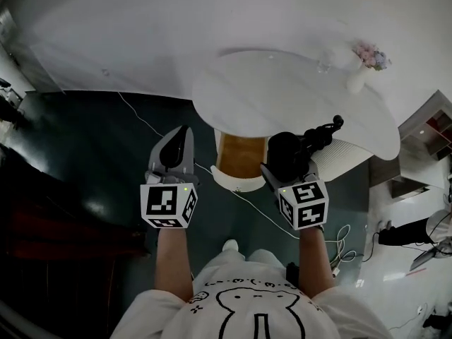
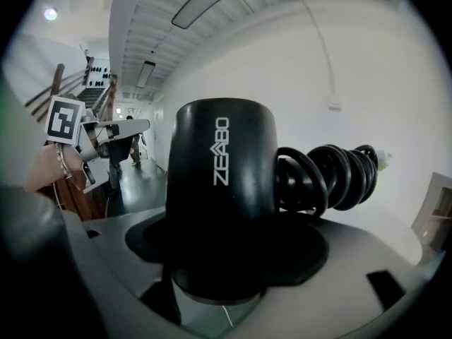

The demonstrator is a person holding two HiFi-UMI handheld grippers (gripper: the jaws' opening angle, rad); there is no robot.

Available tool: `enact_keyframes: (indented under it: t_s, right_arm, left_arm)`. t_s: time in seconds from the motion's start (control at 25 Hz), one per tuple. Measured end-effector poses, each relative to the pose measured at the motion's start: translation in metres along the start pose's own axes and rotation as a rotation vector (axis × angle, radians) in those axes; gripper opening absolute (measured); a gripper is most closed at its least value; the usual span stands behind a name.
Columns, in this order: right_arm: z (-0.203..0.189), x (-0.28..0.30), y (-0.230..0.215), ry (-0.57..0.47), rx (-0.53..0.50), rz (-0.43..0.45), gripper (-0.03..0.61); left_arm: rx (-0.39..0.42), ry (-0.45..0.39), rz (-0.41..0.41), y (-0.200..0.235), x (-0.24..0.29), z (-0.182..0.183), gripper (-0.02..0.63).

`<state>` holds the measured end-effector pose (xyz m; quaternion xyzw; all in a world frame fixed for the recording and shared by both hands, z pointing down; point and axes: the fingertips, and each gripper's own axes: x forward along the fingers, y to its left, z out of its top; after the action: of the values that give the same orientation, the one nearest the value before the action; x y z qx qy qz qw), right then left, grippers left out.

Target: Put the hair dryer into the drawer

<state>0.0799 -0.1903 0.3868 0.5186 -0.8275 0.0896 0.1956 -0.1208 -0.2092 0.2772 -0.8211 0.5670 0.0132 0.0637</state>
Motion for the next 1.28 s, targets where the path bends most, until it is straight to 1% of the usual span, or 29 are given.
enact_keyframes:
  t_s: [0.24, 0.48, 0.72, 1.04, 1.16, 1.28]
  right_arm:
    - [-0.048, 0.034, 0.003, 0.123, 0.115, 0.026, 0.351]
    - [-0.099, 0.051, 0.003, 0.241, 0.185, 0.046, 0.351]
    - [-0.139, 0.067, 0.000, 0.364, 0.247, 0.114, 0.351]
    - [-0.189, 0.106, -0.002, 0.518, 0.310, 0.214, 0.351]
    - [-0.204, 0.118, -0.007, 0.569, 0.297, 0.243, 0.351]
    - [-0.210, 0.126, -0.009, 0.606, 0.281, 0.282, 0.351]
  left_arm:
    - [-0.027, 0.069, -0.030, -0.003, 0.013, -0.036, 0.017]
    - [-0.047, 0.131, -0.043, -0.016, 0.021, -0.071, 0.017]
    - [-0.070, 0.182, -0.030, -0.026, 0.039, -0.093, 0.017]
    - [-0.074, 0.240, -0.012, -0.032, 0.062, -0.121, 0.017]
    - [-0.074, 0.253, 0.000, -0.034, 0.070, -0.129, 0.017]
    - [-0.071, 0.271, 0.012, -0.035, 0.075, -0.135, 0.017]
